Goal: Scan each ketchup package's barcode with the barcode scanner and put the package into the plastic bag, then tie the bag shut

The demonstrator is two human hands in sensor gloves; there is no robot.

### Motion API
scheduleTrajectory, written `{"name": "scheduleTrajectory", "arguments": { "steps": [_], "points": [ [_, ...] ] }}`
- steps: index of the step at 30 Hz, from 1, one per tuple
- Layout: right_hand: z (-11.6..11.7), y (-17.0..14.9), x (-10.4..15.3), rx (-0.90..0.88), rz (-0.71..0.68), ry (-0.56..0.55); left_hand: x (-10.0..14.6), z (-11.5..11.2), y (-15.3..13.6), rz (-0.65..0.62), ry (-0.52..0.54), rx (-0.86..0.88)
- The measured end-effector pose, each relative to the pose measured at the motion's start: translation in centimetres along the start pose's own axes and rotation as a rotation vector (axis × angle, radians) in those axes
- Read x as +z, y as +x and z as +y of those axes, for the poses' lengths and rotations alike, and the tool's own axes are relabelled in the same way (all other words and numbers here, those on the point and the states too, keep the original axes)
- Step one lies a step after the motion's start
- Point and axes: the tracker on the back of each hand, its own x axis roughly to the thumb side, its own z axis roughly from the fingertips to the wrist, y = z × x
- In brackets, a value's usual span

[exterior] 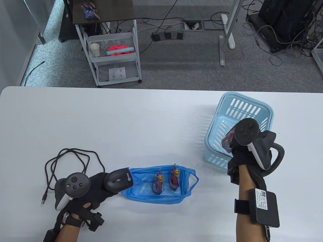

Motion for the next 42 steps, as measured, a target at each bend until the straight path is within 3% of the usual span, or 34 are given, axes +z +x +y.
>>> {"name": "scheduleTrajectory", "arguments": {
  "steps": [21, 42],
  "points": [
    [-2.4, 3.0, 2.3, -0.030, -0.131, -0.076, 0.0, 0.0, 0.0, 0.002, -0.002, 0.000],
    [-1.7, 11.1, 5.6, -0.093, -0.407, -0.043, 0.0, 0.2, -0.2, 0.010, 0.008, 0.015]
  ]
}}
